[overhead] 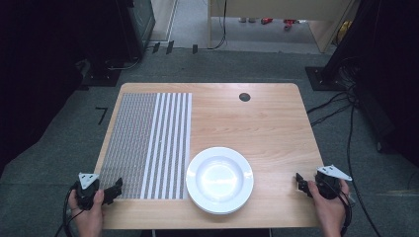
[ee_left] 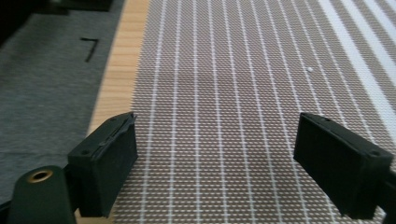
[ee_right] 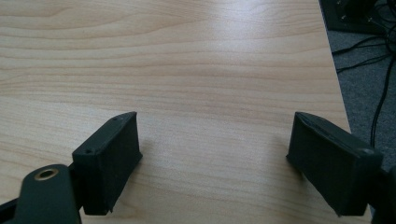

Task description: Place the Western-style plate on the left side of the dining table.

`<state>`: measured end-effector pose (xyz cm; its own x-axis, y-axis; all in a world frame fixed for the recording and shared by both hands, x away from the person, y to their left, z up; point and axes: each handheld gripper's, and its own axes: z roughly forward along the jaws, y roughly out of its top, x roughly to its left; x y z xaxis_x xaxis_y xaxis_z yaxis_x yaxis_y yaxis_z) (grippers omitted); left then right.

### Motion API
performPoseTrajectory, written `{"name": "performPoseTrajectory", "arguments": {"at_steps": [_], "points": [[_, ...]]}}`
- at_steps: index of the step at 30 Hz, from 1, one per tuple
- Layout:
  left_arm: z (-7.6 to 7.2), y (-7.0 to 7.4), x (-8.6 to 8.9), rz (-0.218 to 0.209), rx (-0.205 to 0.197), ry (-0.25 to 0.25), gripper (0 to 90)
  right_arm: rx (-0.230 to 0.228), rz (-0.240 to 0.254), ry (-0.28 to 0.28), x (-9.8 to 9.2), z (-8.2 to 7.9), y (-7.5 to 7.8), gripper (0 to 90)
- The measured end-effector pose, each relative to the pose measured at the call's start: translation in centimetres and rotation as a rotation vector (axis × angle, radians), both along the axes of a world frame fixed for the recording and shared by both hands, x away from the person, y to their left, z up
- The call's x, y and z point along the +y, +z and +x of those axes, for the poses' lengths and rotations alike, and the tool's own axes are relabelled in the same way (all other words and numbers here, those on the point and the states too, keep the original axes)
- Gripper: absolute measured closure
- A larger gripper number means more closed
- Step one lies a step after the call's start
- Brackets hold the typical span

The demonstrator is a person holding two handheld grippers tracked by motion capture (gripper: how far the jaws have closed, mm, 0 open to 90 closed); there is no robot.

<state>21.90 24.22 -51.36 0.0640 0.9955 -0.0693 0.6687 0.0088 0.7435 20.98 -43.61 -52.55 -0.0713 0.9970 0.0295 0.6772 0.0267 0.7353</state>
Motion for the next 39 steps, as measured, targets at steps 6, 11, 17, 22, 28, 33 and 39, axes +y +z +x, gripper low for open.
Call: {"name": "performPoseTrajectory", "arguments": {"at_steps": [6, 11, 17, 22, 28, 33, 39], "points": [[0.0, 0.0, 0.1, -0.025, -0.003, -0.014, 14.0, 0.002, -0.002, -0.004, 0.0, 0.0, 0.0, 14.7], [0.3, 0.8, -0.6, -0.009, -0.015, -0.013, 13.8, 0.004, -0.002, -0.002, 0.0, 0.1, 0.0, 13.6], [0.7, 2.1, -1.5, 0.007, -0.036, -0.022, 13.4, 0.007, -0.001, 0.003, 0.0, 0.1, 0.0, 12.3], [1.0, 2.6, -1.7, -0.02, -0.038, -0.025, 13.4, 0.008, -0.002, 0.006, 0.0, 0.1, 0.0, 11.8], [1.4, 3.6, -2.4, -0.03, -0.058, -0.03, 13.4, 0.008, -0.002, 0.009, -0.1, 0.1, 0.0, 11.7], [1.8, 4.1, -3.7, -0.036, -0.069, -0.055, 13.5, 0.007, -0.002, 0.014, -0.1, 0.1, 0.0, 11.8], [2.5, 4.7, -5.3, -0.047, -0.08, -0.084, 13.4, 0.008, -0.002, 0.016, -0.1, 0.1, 0.0, 11.8]]}}
